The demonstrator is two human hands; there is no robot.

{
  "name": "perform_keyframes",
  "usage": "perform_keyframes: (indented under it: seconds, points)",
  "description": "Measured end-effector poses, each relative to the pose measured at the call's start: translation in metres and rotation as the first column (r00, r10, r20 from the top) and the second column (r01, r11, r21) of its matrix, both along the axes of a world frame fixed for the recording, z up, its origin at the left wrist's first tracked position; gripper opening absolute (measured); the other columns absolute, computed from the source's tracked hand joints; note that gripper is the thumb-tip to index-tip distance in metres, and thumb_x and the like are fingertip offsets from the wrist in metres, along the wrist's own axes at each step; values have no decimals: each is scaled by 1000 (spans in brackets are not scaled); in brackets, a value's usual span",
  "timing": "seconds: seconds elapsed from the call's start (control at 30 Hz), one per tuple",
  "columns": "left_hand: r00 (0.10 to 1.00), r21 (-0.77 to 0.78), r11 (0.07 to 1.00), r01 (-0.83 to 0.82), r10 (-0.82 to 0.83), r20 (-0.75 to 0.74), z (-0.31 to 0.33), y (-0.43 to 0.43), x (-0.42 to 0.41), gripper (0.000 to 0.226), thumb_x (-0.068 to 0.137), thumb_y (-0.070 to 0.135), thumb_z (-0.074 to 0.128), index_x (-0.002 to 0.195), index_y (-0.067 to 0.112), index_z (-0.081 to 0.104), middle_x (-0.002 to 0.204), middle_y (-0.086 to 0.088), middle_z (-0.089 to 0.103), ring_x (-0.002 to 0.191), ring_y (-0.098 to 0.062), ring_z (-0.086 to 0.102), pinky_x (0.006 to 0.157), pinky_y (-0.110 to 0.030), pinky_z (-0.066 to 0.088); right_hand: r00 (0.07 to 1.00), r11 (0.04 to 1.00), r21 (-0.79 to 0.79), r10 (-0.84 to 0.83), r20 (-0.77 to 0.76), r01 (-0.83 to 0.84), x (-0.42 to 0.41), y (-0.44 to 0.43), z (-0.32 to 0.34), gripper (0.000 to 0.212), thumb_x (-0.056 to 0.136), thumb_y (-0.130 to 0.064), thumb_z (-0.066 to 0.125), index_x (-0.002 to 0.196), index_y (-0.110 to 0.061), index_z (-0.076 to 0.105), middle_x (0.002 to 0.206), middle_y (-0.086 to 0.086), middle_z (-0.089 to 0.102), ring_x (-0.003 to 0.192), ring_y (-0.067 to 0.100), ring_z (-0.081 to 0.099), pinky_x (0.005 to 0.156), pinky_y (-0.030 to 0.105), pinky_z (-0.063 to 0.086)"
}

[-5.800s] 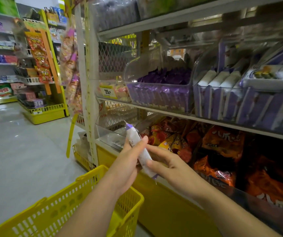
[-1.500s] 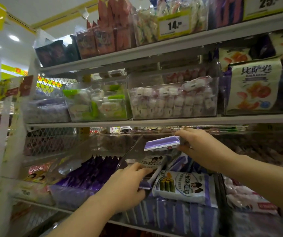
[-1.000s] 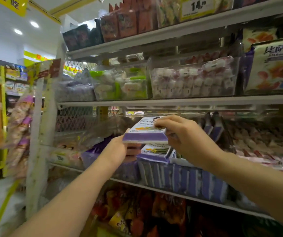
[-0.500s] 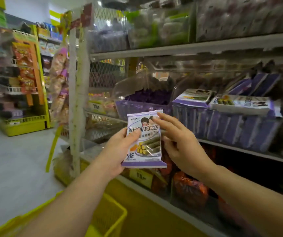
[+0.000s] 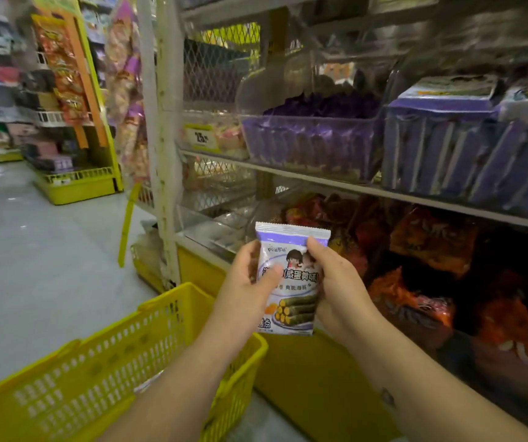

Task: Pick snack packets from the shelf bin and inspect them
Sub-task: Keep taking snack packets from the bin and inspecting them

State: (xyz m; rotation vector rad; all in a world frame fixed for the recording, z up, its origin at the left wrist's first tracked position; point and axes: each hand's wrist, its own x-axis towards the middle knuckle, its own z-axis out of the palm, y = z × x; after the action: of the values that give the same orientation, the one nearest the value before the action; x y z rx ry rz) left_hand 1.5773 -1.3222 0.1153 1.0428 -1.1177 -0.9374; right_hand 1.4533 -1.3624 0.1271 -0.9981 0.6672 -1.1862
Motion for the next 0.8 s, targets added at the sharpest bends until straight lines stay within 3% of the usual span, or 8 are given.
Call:
perform_keyframes:
  seconds: [0.13, 0.23, 0.33, 0.4, 0.5, 0.67, 0.8]
  points:
    - [980, 42, 996, -84, 90, -178, -4, -6, -7, 17, 95, 30, 56, 102, 18, 67, 96, -10, 76, 88, -28, 73, 78, -43, 59, 999, 999, -13, 30, -32, -30, -1, -5, -12, 24, 88, -25, 61, 95, -6, 74, 101, 22, 72, 93, 35, 71, 88, 47, 55]
    - [952, 86, 991, -106, 127, -280, -6, -8, -7, 20, 96, 27, 57, 89, 14, 71, 91, -16, 75, 86, -34, 73, 82, -49, 57, 998, 998, 10, 60, -24, -59, -2, -5, -14, 29, 90, -18, 58, 106, 3, 68, 101, 25, 71, 94, 36, 69, 86, 45, 57]
    - [939, 98, 993, -69, 98, -329, -8, -9, -8, 18, 95, 23, 59, 91, 11, 72, 93, -20, 74, 87, -36, 72, 83, -49, 57, 995, 996, 20, 91, -32, -90, -8, -2, -9, 31, 91, -12, 55, 113, 7, 65, 107, 29, 68, 100, 39, 66, 91, 47, 54]
    - [931, 89, 996, -26, 57, -360, -6, -9, -8, 17, 91, 22, 62, 93, 9, 72, 95, -21, 74, 86, -35, 73, 77, -46, 59, 995, 996, 18, 83, -56, -82, -15, -1, -6, 31, 94, -15, 53, 114, 6, 65, 111, 29, 67, 107, 42, 64, 97, 52, 49]
    - [912, 49, 998, 40, -16, -409, -2, -10, -7, 16, 80, 23, 65, 80, 12, 77, 92, -21, 74, 79, -30, 74, 62, -37, 59, 990, 996, 20, 86, -110, -84, -22, -1, -4, 37, 98, -27, 48, 114, 0, 68, 113, 24, 68, 113, 41, 61, 105, 58, 40]
    - [913, 90, 990, 112, -67, -402, 5, -5, 3, 39, 83, 30, 60, 110, 2, 67, 105, -24, 71, 95, -35, 71, 75, -47, 60, 950, 985, -43, 147, -277, -165, -35, -3, 1, 45, 96, -44, 43, 115, -12, 69, 113, 14, 71, 114, 36, 62, 102, 52, 45]
    - [852, 151, 981, 120, -23, -523, 11, -3, 14, 37, 89, 29, 54, 115, 5, 64, 110, -22, 70, 98, -34, 70, 69, -47, 61, 792, 881, 50, 448, -416, -471, -44, 3, 2, 41, 91, -36, 54, 123, -12, 62, 122, 14, 67, 110, 27, 65, 91, 39, 54]
